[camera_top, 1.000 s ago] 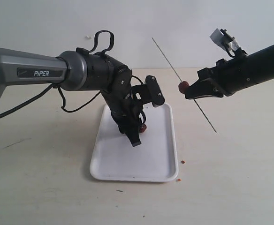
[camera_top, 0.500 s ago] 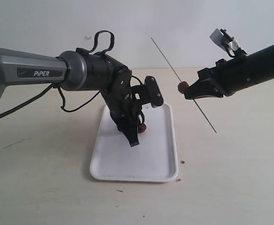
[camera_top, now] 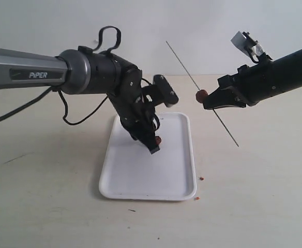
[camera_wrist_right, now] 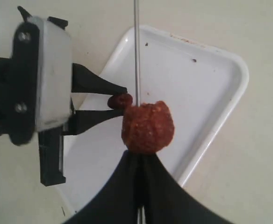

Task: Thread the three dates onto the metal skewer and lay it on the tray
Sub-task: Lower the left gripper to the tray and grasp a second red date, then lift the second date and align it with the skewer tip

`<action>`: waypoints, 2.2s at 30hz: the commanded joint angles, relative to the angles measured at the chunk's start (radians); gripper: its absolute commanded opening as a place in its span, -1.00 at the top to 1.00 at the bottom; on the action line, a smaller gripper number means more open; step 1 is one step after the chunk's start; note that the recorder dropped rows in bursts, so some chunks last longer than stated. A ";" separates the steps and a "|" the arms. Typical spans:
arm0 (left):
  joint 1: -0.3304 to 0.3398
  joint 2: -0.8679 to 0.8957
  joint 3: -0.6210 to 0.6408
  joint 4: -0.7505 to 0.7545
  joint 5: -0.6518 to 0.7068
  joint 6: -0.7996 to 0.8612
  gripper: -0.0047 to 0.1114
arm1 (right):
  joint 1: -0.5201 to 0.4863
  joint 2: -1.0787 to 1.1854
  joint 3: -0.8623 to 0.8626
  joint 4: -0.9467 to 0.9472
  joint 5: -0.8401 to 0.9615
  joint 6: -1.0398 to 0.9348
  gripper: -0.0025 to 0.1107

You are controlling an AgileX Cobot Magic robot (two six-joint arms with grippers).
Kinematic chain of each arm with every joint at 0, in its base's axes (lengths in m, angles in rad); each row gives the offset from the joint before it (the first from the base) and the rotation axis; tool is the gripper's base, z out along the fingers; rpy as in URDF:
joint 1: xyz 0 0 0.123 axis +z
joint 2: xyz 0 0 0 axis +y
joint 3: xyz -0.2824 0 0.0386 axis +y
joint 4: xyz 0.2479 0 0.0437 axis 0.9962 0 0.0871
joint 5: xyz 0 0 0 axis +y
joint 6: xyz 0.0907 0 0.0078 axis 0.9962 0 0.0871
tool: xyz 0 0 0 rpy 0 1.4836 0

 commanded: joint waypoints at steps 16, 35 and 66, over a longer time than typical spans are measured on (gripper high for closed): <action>0.214 -0.117 0.002 -1.028 -0.172 -0.101 0.33 | -0.004 0.006 0.076 -0.030 0.006 -0.010 0.96; 0.214 -0.115 0.002 -1.141 -0.362 -0.101 0.34 | -0.004 0.006 0.114 0.055 0.191 -0.115 0.96; 0.149 -0.113 0.002 -1.127 -0.302 -0.026 0.34 | 0.042 0.006 0.114 0.309 0.058 -0.292 0.96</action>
